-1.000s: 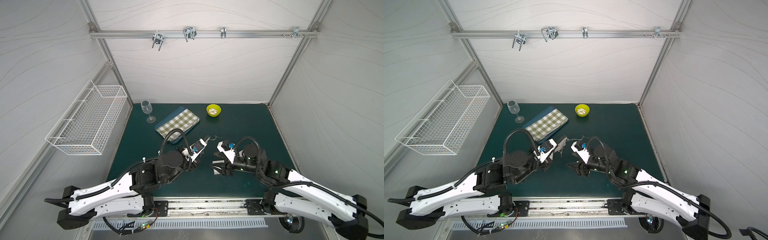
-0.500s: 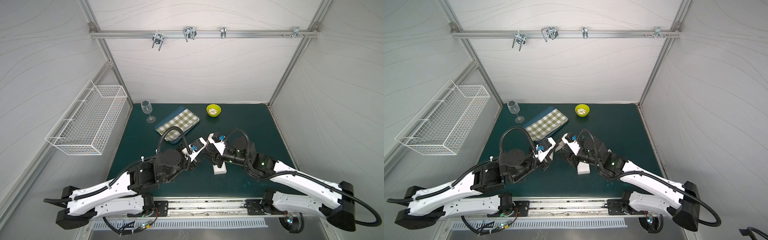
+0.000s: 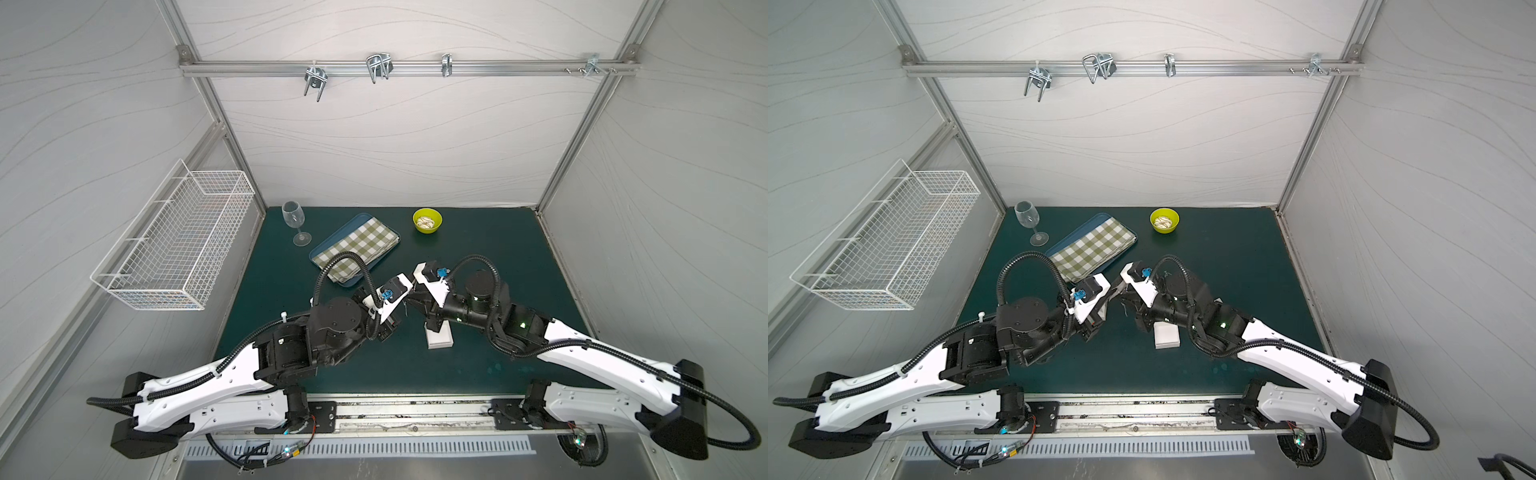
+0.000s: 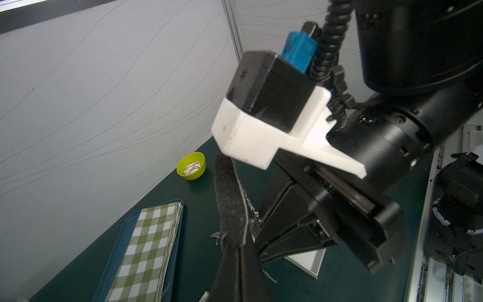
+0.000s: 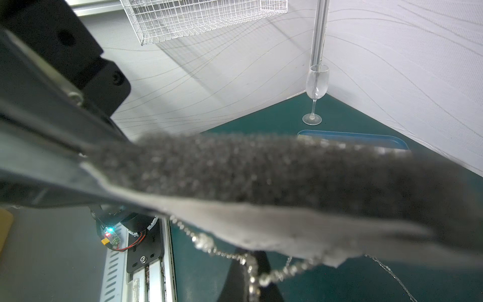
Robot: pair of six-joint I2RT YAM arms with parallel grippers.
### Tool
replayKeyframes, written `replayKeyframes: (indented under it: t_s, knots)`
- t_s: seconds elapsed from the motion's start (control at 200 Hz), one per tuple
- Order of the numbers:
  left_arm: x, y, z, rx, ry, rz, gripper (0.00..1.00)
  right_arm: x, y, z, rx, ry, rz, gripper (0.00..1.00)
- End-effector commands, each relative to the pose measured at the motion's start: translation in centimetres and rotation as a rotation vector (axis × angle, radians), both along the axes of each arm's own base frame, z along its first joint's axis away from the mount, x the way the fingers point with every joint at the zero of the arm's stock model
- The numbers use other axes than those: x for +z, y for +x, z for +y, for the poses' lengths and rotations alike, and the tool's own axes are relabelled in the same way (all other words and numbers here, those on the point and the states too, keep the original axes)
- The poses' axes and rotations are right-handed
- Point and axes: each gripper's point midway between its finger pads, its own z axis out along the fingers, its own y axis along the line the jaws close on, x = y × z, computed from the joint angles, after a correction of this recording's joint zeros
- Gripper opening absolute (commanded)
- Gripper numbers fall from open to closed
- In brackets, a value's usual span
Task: Take the necklace out of the lift-off lid jewelry box
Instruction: Pick up the necklace from the inner lining.
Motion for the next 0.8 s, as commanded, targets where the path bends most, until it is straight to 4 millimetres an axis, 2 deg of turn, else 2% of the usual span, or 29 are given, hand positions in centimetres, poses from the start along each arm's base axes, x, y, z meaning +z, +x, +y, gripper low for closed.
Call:
replayKeyframes:
  t_s: [0.0,0.36,0.5,0.61,0.79]
  knots:
    - [1.6,0.2,0.7,0.031,-0.036,-0.024,0.0,1.7,-0.4,-1.1,-0.016,0.025,-0.026,0.0]
    - [-2.5,1.4,1.5,0.123,0.074,-0.011,0.0,1.0,-1.4,-5.5,-0.094,-0.029,0.017,0.0]
    - [-3.9,1.3,1.6,0.115,0.095,0.001,0.0,2.7,-0.7,-6.2,-0.119,-0.017,0.003,0.0]
    - [-4.8,0.8,1.6,0.087,0.091,0.015,0.0,4.2,0.4,-6.4,-0.131,-0.007,0.009,0.0]
    - [-6.0,0.4,2.1,0.077,0.087,0.034,0.0,5.6,2.5,-6.7,-0.167,0.009,0.029,0.0]
